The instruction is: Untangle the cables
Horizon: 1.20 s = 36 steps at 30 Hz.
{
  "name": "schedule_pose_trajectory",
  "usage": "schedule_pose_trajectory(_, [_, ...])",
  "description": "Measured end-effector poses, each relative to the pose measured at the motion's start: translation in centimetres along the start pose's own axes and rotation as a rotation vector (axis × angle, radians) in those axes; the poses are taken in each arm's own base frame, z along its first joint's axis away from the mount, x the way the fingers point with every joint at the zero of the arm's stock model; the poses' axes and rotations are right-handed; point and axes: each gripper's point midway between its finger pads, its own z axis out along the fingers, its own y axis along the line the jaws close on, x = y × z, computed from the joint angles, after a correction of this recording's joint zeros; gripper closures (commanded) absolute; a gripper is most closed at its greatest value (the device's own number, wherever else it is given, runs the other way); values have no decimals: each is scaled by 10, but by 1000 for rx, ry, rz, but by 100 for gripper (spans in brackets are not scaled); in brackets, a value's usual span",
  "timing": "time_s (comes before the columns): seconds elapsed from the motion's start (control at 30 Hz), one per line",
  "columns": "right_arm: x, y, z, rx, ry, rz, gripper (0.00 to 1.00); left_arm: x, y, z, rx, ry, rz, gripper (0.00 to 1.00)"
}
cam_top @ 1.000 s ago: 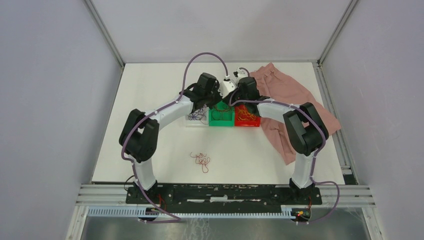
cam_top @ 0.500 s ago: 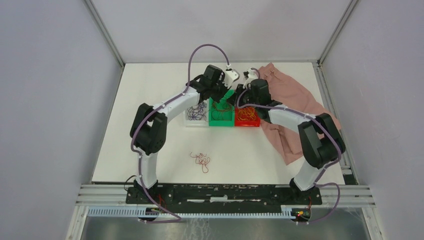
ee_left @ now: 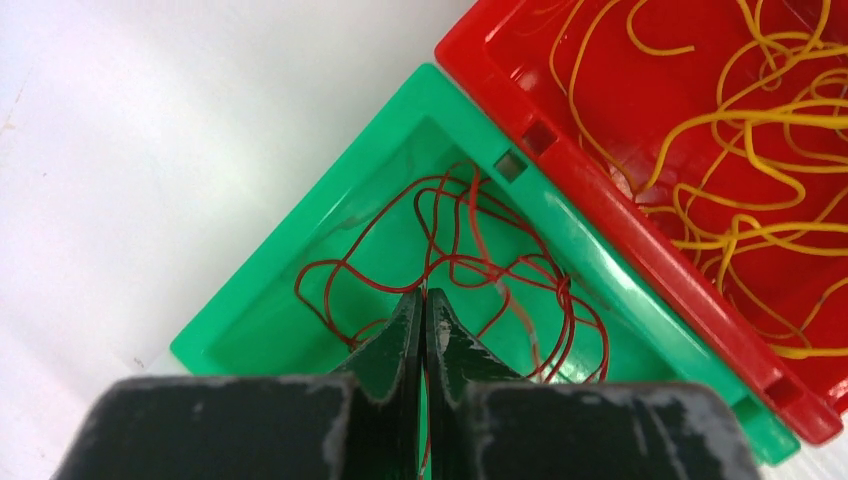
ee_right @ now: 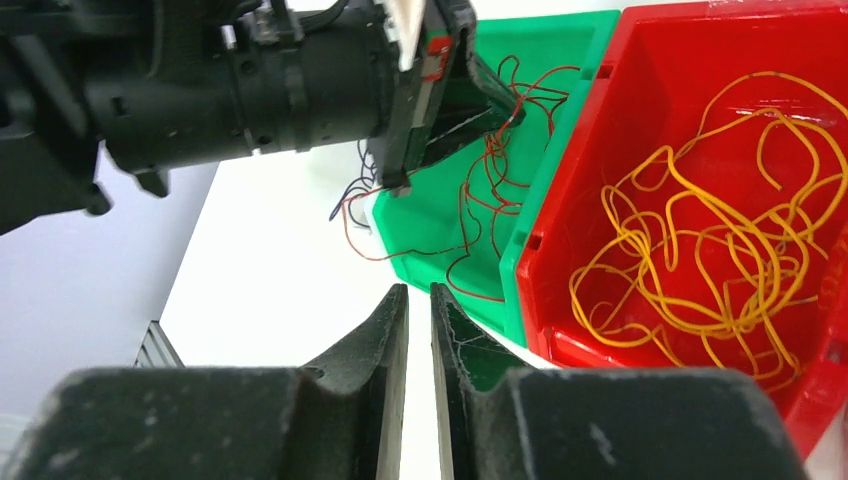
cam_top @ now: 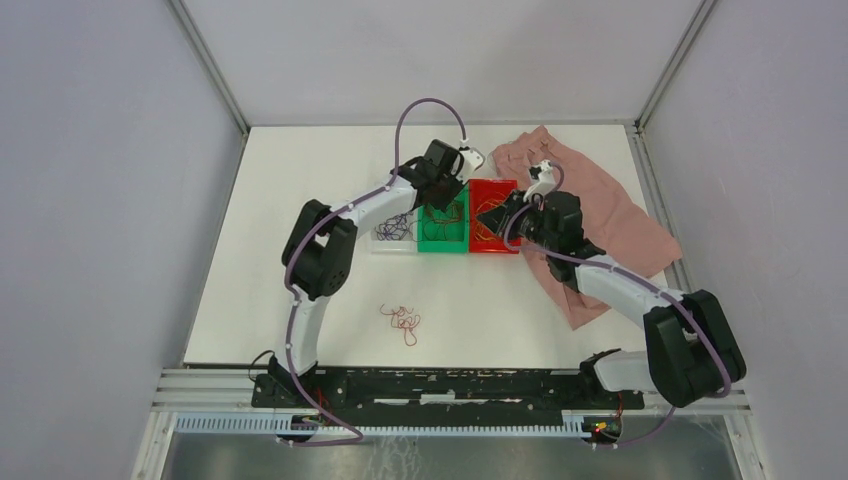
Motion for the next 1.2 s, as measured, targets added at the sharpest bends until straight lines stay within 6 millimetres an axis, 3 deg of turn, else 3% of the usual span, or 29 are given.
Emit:
schedule_pose_trajectory(0.2, [0, 1, -24, -15, -61, 11, 82, 3, 1, 13, -22, 18, -3, 94])
schedule_pose_trajectory(0.37, [-1, 0, -34, -20, -87, 13, 82, 17, 0, 26, -33, 56, -1, 90])
schedule_pose_trajectory(0.53, [-4, 6, -35, -48, -98, -4, 79, 15, 0, 26, -28, 61, -2, 70])
schedule_pose_trajectory(0.67, [-1, 15, -34, -81, -95, -41, 77, -1, 0, 21, -12, 30, -3, 44])
schedule_pose_trajectory(0.97, [13, 18, -27, -97, -58, -76, 77, 8, -1, 13, 19, 76, -6, 33])
schedule_pose_trajectory(1.2, [19, 21, -23, -105, -38, -105, 75, -3, 14, -7, -8, 52, 2, 9])
